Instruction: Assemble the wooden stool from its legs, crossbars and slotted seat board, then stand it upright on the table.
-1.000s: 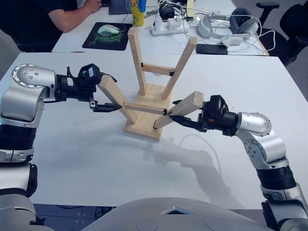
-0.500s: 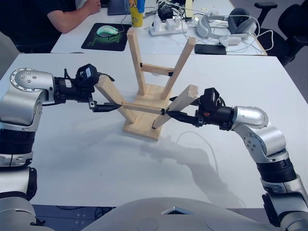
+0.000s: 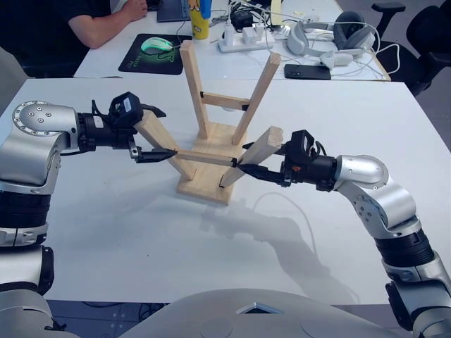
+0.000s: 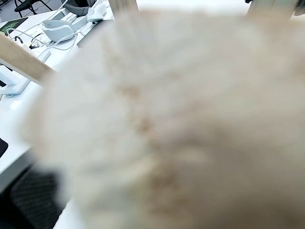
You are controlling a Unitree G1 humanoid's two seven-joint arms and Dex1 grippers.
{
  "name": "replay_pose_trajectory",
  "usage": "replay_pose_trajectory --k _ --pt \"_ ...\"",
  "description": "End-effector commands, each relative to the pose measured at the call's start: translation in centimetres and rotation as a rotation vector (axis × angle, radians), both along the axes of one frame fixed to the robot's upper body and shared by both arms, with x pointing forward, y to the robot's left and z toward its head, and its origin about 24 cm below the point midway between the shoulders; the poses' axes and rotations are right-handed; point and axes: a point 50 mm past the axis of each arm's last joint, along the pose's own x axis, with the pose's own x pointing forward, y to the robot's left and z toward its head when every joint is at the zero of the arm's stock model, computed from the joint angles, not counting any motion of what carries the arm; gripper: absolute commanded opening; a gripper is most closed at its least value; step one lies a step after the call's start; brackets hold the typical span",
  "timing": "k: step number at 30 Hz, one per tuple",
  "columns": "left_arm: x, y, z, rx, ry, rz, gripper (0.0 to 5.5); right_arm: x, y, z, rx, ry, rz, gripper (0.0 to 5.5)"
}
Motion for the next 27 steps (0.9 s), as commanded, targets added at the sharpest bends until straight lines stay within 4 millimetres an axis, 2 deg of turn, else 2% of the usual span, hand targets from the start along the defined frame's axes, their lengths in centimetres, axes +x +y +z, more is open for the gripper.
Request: replay_pose_trajectory --k 1,5,9,12,19,24,27 --pt "-0.5 -0.7 -1.4 0.0 0.037 -0.013 4.97 -2.4 -0.8 -9.3 -0.319 0.531 -0.026 2.04" --pt "-0.5 -0.7 -1.5 -0.005 0.036 -0.004 4.97 -2.2 -0.4 -9.3 -0.35 0.51 -0.003 2.04" --pt "-0.6 -0.8 -1.6 -0.01 0.036 0.001 4.97 -3.5 -0.2 -10.3 -0.455 0.467 0.062 2.04" --pt "-0.8 -0.6 -1.7 -0.014 0.037 0.008 4.97 -4.2 0.4 -10.2 -0.454 0.492 0.09 2.04" --pt "-1.0 -0.7 -1.8 -0.027 0.034 0.015 4.97 -3.9 0.7 -10.6 -0.462 0.536 0.115 2.04" --pt "-0.9 -1.0 -1.9 -0.031 0.033 0.012 4.97 -3.4 1.7 -10.9 -0.42 0.599 0.113 2.04" --pt "-0.9 -1.1 -1.9 -0.033 0.031 0.014 4.97 -2.9 1.8 -11.0 -0.461 0.593 0.131 2.04"
